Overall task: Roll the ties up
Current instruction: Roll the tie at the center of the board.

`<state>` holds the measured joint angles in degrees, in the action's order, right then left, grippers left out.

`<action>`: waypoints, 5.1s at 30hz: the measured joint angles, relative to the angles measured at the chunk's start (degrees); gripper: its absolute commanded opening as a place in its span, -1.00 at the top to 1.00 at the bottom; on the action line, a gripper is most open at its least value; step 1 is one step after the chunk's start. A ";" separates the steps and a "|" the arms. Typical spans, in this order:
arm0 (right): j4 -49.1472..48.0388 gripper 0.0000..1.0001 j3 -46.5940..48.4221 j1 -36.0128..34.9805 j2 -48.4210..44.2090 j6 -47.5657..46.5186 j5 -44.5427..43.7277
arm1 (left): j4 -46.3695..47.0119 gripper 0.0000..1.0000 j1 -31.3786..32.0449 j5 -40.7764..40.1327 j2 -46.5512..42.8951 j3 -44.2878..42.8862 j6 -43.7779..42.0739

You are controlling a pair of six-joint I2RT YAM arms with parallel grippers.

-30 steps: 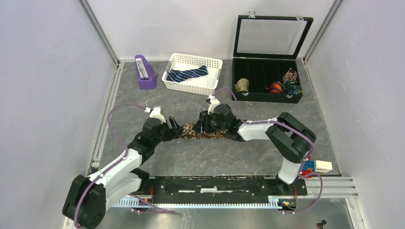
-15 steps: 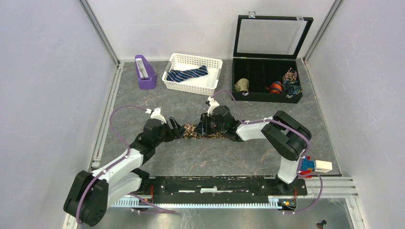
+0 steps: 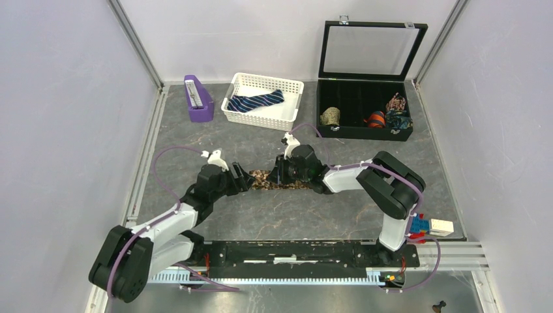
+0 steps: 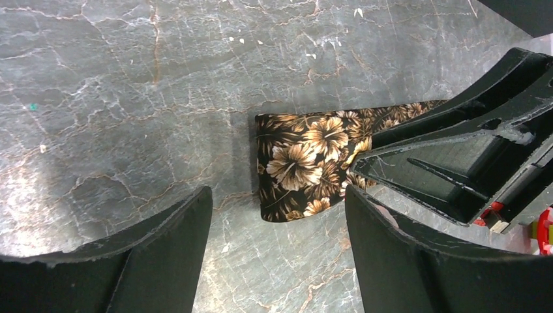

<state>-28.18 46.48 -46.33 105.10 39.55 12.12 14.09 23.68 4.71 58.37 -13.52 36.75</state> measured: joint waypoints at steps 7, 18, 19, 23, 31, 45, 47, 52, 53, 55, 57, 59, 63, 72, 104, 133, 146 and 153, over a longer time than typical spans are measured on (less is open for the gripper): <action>-1.49 0.42 -0.11 0.74 1.25 0.00 1.46 | 5.38 -0.51 -0.11 1.97 3.34 1.18 0.13; -3.39 0.42 -0.11 1.51 2.56 -0.39 3.48 | 12.41 -0.39 -0.20 4.02 7.06 1.92 0.83; -3.58 0.42 -0.11 1.51 2.64 -0.44 3.54 | 12.87 -0.38 -0.22 4.22 7.43 1.92 0.85; -4.11 0.43 -0.11 1.62 2.93 -0.46 3.85 | 15.28 -0.36 -0.52 4.63 9.68 2.25 1.25; -5.07 0.43 -0.11 1.77 3.52 -0.46 4.42 | 20.13 -0.34 -1.64 5.44 13.07 3.69 2.47; -5.44 0.46 -0.11 1.79 3.74 -0.46 4.57 | 31.12 -0.20 -1.86 9.88 20.24 4.92 3.76; -5.46 0.46 -0.11 1.79 3.74 -0.46 4.59 | 32.79 -0.21 -1.86 10.40 21.20 5.03 3.78; -5.64 0.47 -0.09 1.84 3.91 -0.44 4.61 | 37.16 -0.23 -2.05 10.80 24.06 5.25 3.78; -5.66 0.47 -0.09 1.84 3.93 -0.44 4.61 | 37.90 -0.22 -2.08 10.86 24.61 5.25 3.80; -5.75 0.48 -0.09 1.84 4.00 -0.44 4.63 | 39.85 -0.21 -2.08 10.88 25.94 5.29 3.89; -5.88 0.48 -0.09 1.84 4.04 -0.44 4.63 | 42.25 -0.14 -2.12 10.88 27.50 5.44 4.07; -5.90 0.48 -0.09 1.84 4.07 -0.44 4.63 | 44.92 0.00 -2.19 10.93 29.33 5.66 4.55; -6.05 0.46 -0.09 1.84 4.13 -0.44 4.66 | 49.33 0.27 -2.40 11.47 32.87 6.01 5.31; -5.53 0.07 -0.04 1.95 4.15 -0.90 4.50 | 48.83 0.49 -2.40 11.87 32.06 5.88 5.27; -0.50 0.48 2.40 -1.05 4.22 -1.90 3.06 | 1.68 0.53 10.16 -13.73 7.23 -4.26 -2.16; 2.32 0.45 2.86 -2.14 1.16 -4.68 3.37 | -26.64 0.53 19.21 -34.82 13.27 -21.03 -5.88; 2.69 0.44 -8.61 8.04 -10.36 -6.69 4.02 | -35.50 0.53 22.08 -41.13 19.67 -27.54 -6.01; 3.15 0.44 -12.41 12.59 -14.40 -7.72 4.59 | -40.68 0.53 25.44 -46.34 26.45 -33.57 -5.95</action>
<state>-25.04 34.06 -33.74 90.70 31.83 16.71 -26.59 49.12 -41.63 84.82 -47.09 30.81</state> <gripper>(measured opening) 0.277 0.344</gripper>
